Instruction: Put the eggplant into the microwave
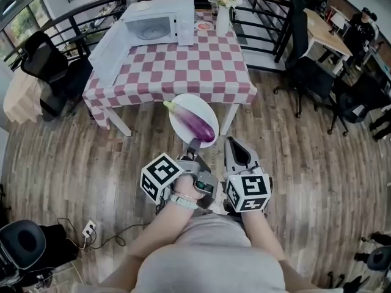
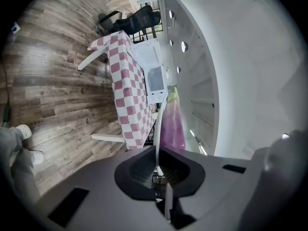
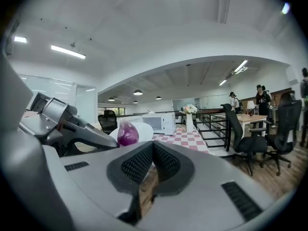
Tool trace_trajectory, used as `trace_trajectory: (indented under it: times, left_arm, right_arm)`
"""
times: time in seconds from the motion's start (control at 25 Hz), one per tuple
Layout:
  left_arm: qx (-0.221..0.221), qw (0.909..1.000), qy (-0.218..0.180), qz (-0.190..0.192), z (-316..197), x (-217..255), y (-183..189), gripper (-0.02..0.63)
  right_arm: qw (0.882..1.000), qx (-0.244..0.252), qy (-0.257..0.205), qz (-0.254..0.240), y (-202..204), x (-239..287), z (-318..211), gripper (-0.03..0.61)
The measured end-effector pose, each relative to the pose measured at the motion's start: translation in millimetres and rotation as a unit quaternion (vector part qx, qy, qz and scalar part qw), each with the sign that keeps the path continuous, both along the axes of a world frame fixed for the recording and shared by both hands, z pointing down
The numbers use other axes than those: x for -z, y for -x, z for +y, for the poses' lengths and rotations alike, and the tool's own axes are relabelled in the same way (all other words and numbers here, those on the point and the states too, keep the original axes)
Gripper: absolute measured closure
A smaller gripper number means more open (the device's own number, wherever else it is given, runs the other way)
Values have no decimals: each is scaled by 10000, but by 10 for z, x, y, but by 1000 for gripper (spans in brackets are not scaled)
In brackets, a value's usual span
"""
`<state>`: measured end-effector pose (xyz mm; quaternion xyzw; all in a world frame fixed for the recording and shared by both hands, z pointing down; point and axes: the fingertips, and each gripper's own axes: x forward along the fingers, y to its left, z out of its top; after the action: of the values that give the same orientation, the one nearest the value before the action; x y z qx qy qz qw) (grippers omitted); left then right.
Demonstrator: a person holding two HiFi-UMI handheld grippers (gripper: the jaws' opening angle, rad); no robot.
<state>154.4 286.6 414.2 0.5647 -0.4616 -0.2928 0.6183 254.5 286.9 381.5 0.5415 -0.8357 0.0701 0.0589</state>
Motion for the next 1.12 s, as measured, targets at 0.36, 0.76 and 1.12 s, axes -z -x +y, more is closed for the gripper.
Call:
trace_trajectory:
  times: [0.36,0.76,1.12]
  left_arm:
    - [183,9998,-71,68,-21,25,-258,597]
    - [484,9988,-67,72,-45,-55,-272,595]
    - [612,9978,12,235,-409,-145,-73,595]
  right_arm:
    - [9995,112,-262,-131,-309,98,-76,552]
    - [9984,501,-224,-112,-335,8,-163,552]
    - [9969,746,-219,76,-70,-50,-438,552]
